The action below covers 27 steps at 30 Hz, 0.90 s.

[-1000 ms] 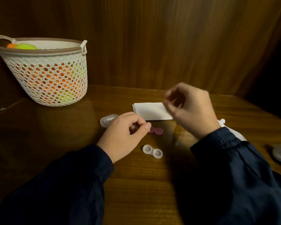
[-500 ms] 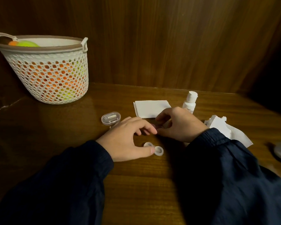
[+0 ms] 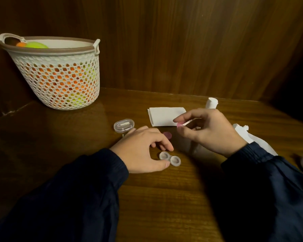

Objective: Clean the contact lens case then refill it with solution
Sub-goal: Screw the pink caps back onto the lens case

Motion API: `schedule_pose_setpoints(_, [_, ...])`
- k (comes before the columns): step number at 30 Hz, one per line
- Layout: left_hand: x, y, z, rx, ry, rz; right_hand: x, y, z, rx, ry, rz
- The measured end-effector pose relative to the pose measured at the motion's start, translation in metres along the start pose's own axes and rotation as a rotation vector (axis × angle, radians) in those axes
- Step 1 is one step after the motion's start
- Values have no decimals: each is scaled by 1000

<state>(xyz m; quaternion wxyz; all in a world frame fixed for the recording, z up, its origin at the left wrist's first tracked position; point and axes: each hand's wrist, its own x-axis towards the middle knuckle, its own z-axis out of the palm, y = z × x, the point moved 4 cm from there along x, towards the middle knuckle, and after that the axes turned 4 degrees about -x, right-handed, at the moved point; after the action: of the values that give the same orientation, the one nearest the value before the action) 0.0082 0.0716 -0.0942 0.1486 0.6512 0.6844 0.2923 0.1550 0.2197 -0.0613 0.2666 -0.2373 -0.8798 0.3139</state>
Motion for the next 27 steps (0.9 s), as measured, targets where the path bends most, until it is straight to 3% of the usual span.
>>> schedule_pose_setpoints(6, [0,-1,0,-13,13,-7,-26,8,2,187,-101,37])
schedule_pose_setpoints(14, [1,-5,1,-24,32,-17,-33,-2,7,117,-296,-51])
schedule_pose_setpoints(27, [3,-7,1,-26,21,-15,-33,4,18,143,-373,-5])
